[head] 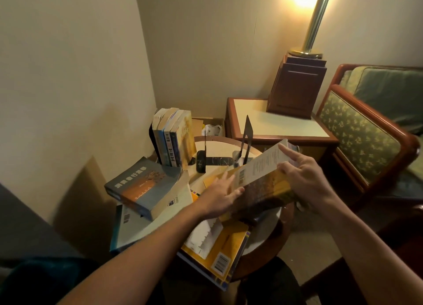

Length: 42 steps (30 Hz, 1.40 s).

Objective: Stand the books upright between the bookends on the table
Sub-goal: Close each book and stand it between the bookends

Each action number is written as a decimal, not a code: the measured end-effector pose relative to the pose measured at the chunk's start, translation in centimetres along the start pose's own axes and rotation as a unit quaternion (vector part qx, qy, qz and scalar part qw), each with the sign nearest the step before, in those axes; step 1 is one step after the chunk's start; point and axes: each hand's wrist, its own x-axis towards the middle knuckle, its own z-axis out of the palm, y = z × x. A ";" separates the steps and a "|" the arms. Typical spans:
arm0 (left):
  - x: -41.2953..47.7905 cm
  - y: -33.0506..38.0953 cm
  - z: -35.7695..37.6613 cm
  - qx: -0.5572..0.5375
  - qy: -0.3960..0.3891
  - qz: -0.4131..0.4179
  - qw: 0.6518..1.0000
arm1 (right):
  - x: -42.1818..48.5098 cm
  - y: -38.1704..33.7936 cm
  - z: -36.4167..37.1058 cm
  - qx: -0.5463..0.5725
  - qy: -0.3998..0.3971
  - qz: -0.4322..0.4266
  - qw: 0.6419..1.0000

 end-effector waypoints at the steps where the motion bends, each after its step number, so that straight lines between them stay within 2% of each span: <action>1: 0.4 -0.6 -1.4 0.022 0.016 -0.001 1.000 | 0.1 -0.2 0.2 -0.002 -0.009 -0.009 1.000; 5: 2.8 -3.2 -7.8 0.170 0.094 0.003 0.981 | 0.9 -1.7 0.9 -0.007 -0.028 -0.038 0.999; 8: 4.5 -4.7 -12.5 0.282 0.111 0.001 0.953 | 1.7 -2.9 1.5 -0.023 -0.018 -0.056 0.998; 10: 5.4 -5.5 -15.0 0.314 0.117 -0.012 0.942 | 2.4 -3.8 2.0 -0.041 -0.004 -0.073 0.997; 15: 7.7 -8.1 -17.4 0.317 0.111 -0.054 0.940 | 4.7 -6.0 3.1 -0.091 0.039 -0.134 0.986; 18: 8.6 -10.1 -17.4 0.340 0.107 -0.065 0.932 | 6.5 -7.4 4.0 -0.079 0.049 -0.166 0.982; 22: 8.7 -12.0 -16.4 0.390 0.141 -0.049 0.908 | 8.5 -9.6 5.1 -0.103 0.060 -0.221 0.968; 29: 8.6 -13.5 -16.6 0.378 0.199 0.012 0.904 | 11.5 -13.0 8.0 -0.080 0.084 -0.267 0.957; 34: 8.8 -13.7 -16.2 0.370 0.207 0.014 0.905 | 13.9 -14.2 11.9 -0.129 0.110 -0.252 0.953; 42: 8.9 -13.2 -16.3 0.313 0.224 0.022 0.923 | 16.5 -13.1 18.5 -0.245 0.060 -0.211 0.945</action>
